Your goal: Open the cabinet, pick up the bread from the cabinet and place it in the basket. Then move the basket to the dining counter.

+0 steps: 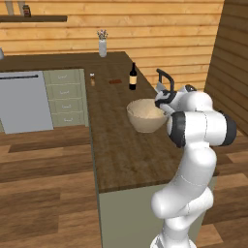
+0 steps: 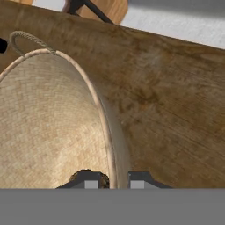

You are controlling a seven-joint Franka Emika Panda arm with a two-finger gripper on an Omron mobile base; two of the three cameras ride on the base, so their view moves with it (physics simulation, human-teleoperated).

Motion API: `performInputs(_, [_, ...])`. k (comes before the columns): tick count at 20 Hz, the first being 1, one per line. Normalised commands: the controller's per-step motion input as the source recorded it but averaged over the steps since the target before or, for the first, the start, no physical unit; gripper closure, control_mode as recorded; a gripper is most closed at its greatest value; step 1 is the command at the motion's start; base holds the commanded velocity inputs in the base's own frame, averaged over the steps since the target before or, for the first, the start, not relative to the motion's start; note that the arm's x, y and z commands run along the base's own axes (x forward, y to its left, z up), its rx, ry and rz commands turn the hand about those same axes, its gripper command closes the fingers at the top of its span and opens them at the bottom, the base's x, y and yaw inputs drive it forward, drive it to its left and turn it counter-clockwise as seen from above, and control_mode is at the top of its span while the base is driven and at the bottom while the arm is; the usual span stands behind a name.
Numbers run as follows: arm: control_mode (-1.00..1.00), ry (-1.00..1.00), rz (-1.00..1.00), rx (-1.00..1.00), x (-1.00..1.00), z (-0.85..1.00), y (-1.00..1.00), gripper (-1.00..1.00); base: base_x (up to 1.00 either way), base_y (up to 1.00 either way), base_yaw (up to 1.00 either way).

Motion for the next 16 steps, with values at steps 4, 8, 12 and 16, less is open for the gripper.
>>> performInputs(4, [-1.00,-0.01,0.00,-0.05,0.12,-0.35,0.00,1.00,0.00,0.00,0.00])
performInputs(8, [-1.00,-0.01,0.00,-0.02,0.05,-0.36,0.00,1.00,0.00,0.00,0.00])
performInputs(12, [-1.00,-0.04,0.00,-0.02,0.00,-0.39,0.00,1.00,0.00,0.00,0.00])
performInputs(16, [-1.00,-0.07,0.00,-0.02,0.01,-0.44,0.00,1.00,0.00,0.00,0.00])
